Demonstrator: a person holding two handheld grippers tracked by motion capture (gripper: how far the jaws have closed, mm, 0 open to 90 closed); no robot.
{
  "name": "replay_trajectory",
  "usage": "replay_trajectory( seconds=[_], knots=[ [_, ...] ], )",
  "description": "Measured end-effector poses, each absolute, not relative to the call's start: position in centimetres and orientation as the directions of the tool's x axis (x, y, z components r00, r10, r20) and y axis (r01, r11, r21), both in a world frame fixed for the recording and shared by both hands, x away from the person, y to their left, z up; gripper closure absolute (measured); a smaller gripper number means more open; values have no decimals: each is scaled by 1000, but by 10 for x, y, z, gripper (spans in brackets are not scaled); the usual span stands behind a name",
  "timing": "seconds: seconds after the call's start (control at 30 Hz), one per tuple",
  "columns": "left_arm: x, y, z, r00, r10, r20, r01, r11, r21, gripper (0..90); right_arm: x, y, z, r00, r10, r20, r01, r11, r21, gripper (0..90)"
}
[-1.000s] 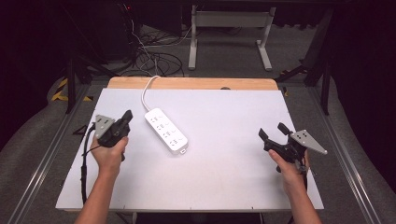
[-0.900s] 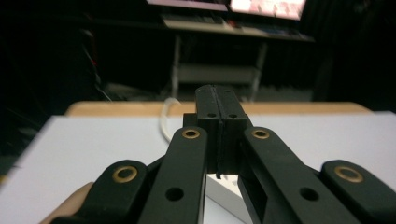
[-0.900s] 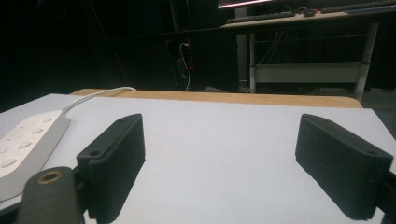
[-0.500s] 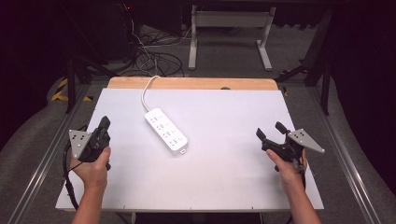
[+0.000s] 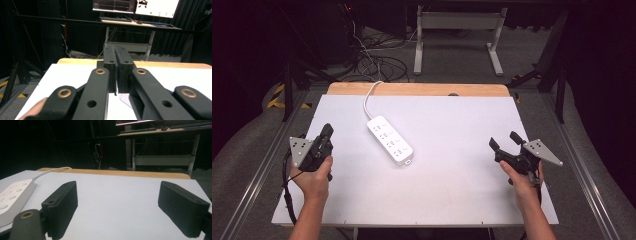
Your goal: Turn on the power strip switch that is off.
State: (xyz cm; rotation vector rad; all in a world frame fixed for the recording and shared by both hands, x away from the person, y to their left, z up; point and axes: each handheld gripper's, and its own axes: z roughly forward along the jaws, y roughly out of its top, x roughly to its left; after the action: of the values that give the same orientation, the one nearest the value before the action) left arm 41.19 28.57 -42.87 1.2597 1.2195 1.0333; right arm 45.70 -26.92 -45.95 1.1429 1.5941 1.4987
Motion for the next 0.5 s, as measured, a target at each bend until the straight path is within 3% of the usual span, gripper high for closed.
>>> replay_trajectory(
  seconds=[0.13,0.17,0.2,0.23,0.27,0.33,0.4,0.5],
  knots=[
    [413,282,-428,144,988,-57,53,50,997,681,458,-267,-460,-405,909,96,156,-35,987,166],
    [413,281,-428,140,989,-53,47,47,998,538,459,-266,-459,-408,908,98,155,-37,987,167],
    [414,278,-428,128,991,-45,34,41,999,538,459,-266,-459,-408,908,98,155,-37,987,167],
    [415,276,-429,121,992,-21,18,19,1000,325,459,-265,-459,-411,906,98,155,-36,987,167],
    [415,274,-430,115,993,1,0,-1,1000,325,459,-265,-459,-411,906,98,155,-36,987,167],
    [416,271,-431,117,993,22,-13,-21,1000,153,460,-264,-459,-413,906,96,157,-33,987,168],
    [417,270,-431,127,992,14,-11,-13,1000,92,461,-264,-459,-413,905,99,156,-36,987,169],
    [418,269,-432,139,990,13,5,-14,1000,80,461,-264,-459,-415,904,99,157,-36,987,170]
  ],
)
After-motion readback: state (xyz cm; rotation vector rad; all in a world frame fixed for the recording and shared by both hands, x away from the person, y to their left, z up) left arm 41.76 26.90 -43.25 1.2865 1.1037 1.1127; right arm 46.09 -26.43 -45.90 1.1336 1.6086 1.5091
